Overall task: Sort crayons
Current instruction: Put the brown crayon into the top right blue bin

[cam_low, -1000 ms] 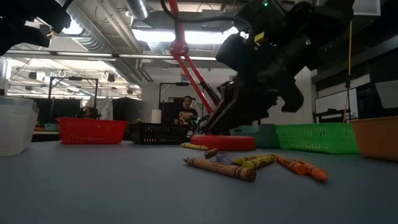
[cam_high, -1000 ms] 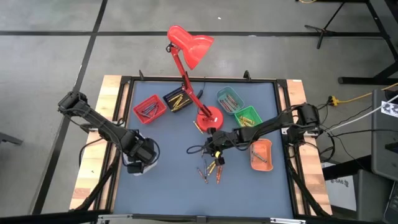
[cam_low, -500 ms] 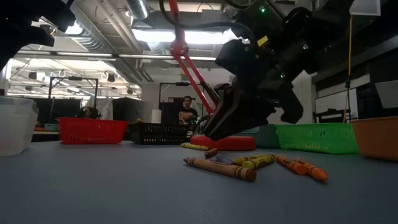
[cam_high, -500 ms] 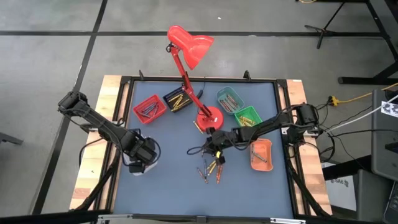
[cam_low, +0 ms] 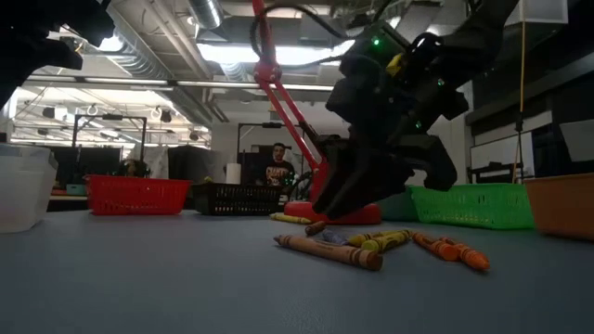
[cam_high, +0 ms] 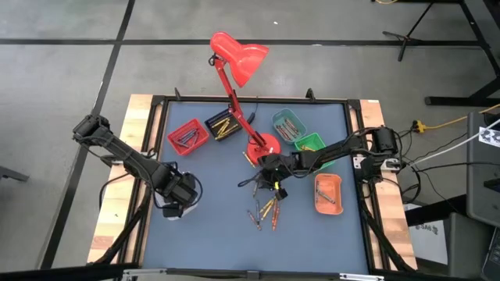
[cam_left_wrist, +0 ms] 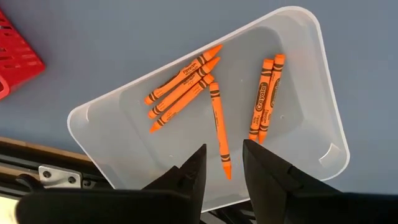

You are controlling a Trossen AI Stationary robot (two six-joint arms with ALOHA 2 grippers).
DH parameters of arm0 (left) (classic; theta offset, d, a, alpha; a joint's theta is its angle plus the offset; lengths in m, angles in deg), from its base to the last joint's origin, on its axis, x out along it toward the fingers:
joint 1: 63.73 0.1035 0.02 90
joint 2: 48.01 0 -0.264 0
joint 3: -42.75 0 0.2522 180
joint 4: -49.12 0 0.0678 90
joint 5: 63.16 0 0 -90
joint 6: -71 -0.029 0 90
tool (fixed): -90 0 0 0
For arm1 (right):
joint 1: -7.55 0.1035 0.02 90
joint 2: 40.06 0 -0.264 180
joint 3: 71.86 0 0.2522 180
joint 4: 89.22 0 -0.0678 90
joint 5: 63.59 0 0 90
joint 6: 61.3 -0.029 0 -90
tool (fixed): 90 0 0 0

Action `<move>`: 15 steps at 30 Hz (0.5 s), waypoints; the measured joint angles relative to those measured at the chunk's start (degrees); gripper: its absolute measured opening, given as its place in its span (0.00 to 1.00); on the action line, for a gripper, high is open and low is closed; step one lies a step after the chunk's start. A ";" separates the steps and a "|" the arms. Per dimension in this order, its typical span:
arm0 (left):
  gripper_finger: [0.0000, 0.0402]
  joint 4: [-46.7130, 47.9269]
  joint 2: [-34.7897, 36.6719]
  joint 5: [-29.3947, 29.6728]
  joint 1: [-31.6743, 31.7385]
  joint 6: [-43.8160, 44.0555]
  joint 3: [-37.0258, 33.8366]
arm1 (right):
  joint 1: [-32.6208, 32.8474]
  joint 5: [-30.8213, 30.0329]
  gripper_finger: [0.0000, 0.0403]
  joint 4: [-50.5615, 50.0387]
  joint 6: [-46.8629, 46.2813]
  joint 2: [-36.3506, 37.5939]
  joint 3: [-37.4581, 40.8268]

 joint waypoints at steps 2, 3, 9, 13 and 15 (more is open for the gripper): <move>0.22 -0.02 0.00 0.00 0.00 0.00 0.00 | -0.31 0.02 0.29 -0.11 0.25 0.00 0.00; 0.22 -0.02 0.00 0.00 0.00 0.00 0.00 | -0.33 0.02 0.29 0.15 0.88 0.00 0.00; 0.22 -0.17 0.00 1.29 0.00 0.00 0.00 | -0.16 0.39 0.29 1.26 4.26 -0.63 -0.03; 0.22 -0.76 0.00 2.34 0.00 0.00 0.00 | -0.16 -0.14 0.29 1.63 4.24 -2.68 -0.48; 0.22 -0.93 -0.02 2.37 0.00 0.00 0.00 | -0.16 -0.56 0.29 2.11 4.23 -3.36 -0.63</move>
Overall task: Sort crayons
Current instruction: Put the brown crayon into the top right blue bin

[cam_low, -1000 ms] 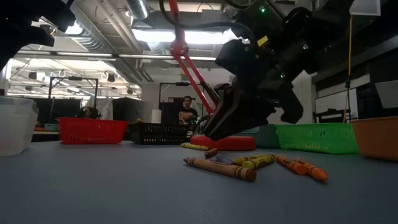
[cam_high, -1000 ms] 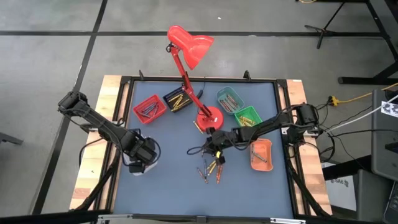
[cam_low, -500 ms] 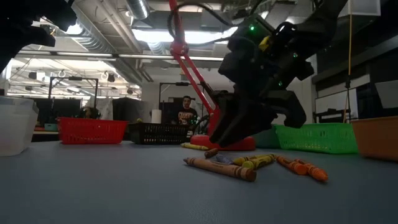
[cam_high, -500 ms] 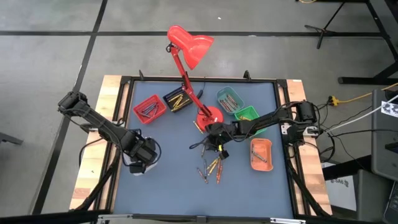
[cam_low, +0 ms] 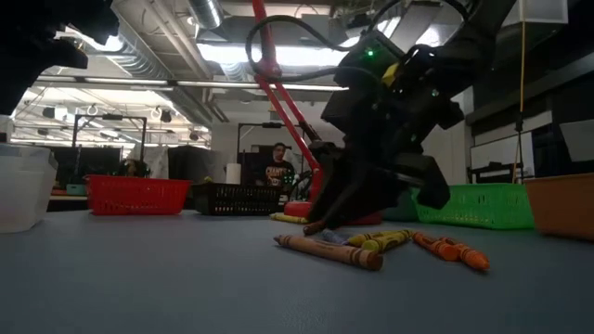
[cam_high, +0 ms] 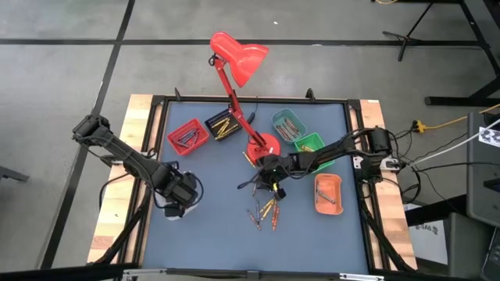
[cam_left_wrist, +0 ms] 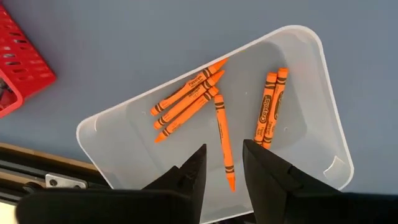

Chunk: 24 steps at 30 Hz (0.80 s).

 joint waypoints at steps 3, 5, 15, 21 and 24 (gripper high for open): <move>0.22 -0.20 -0.02 0.04 0.00 0.01 0.02 | 0.00 0.03 0.29 -0.54 -0.02 -0.10 -0.03; 0.22 -0.30 -0.02 0.07 0.00 -0.04 0.00 | 0.00 0.01 0.29 -0.88 -0.04 -0.10 -0.05; 0.22 -6.76 -0.02 3.40 0.00 -0.11 0.02 | -0.04 2.58 0.29 -1.36 -0.60 -0.01 -0.01; 0.22 -17.24 -0.02 11.06 0.01 -0.13 0.02 | -0.04 3.15 0.29 -1.14 -3.07 -0.01 0.06; 0.22 -21.33 -0.02 13.99 0.00 -0.13 0.02 | -0.01 3.90 0.29 -1.26 -3.12 -0.06 -0.28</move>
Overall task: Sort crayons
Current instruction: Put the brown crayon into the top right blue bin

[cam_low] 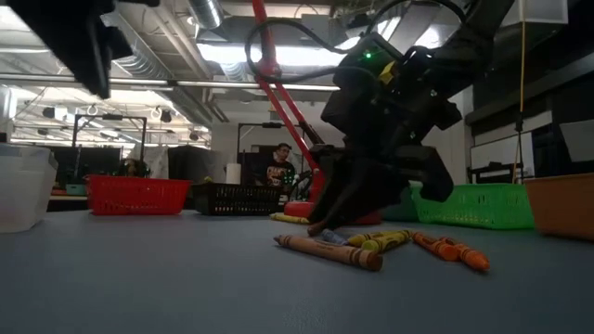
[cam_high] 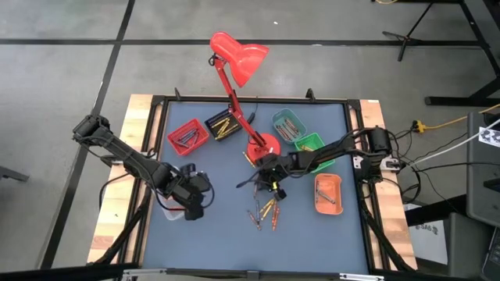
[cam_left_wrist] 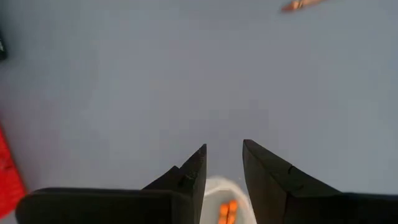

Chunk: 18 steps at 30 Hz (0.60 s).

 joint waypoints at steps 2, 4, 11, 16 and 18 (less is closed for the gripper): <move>0.22 -1.45 0.00 0.82 0.00 0.00 0.00 | 0.12 0.29 0.29 -0.79 -0.11 -0.15 -0.93; 0.22 -2.13 0.00 1.08 0.00 0.00 0.00 | 0.12 0.52 0.29 -1.71 -0.16 -0.28 -2.14; 0.22 -2.20 0.00 1.09 0.00 0.00 0.00 | 0.10 0.27 0.29 -10.86 2.13 -0.26 -8.66; 0.22 -2.22 0.00 1.08 0.02 0.00 0.00 | 0.10 -0.28 0.29 -17.57 8.98 -0.24 -12.53; 0.22 -2.22 0.00 1.08 0.00 0.00 -0.01 | 0.09 -1.15 0.29 -18.53 13.14 -0.24 -13.36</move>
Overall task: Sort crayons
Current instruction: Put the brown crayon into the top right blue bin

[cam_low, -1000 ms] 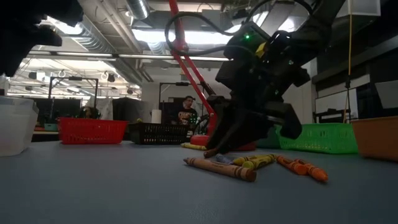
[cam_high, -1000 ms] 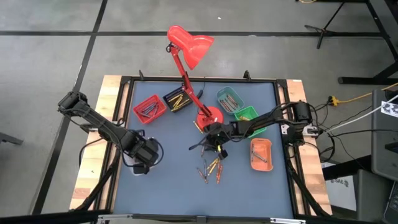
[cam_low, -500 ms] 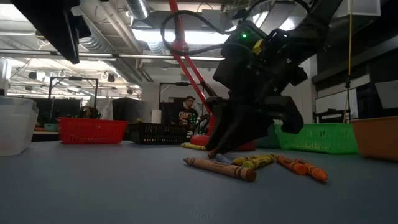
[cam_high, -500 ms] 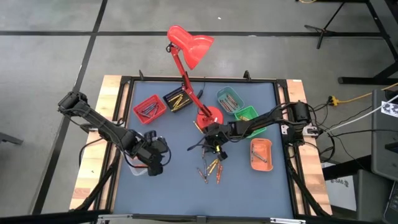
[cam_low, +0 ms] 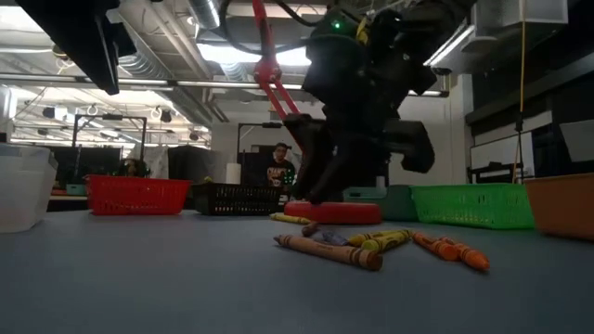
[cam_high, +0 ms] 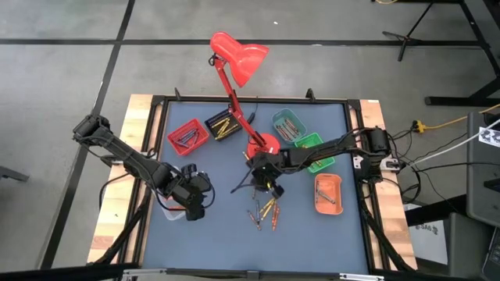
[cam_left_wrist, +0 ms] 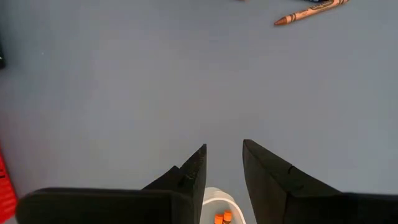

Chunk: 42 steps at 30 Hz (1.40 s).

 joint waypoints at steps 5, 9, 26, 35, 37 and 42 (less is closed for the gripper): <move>0.22 0.00 0.00 0.00 0.00 0.00 0.01 | -0.04 -1.82 0.29 -0.34 6.11 -0.03 -0.31; 0.22 0.00 0.00 0.00 0.00 0.00 0.01 | -0.06 -2.27 0.29 -2.83 6.97 -0.79 -0.31; 0.22 -1.07 0.09 0.09 0.06 -0.02 0.01 | -0.08 -6.37 0.24 -5.41 7.42 -3.50 -0.62; 0.22 -1.88 0.09 1.58 0.06 -0.02 0.01 | -0.04 -6.00 0.02 -8.09 3.15 -3.56 -0.51; 0.22 -1.86 0.09 1.60 0.06 -0.02 0.01 | -0.02 -6.02 0.01 -8.09 2.81 -3.56 -0.49; 0.22 -2.43 0.07 1.64 0.06 -0.02 0.01 | -0.02 -6.20 0.05 -8.73 2.66 -3.57 -1.08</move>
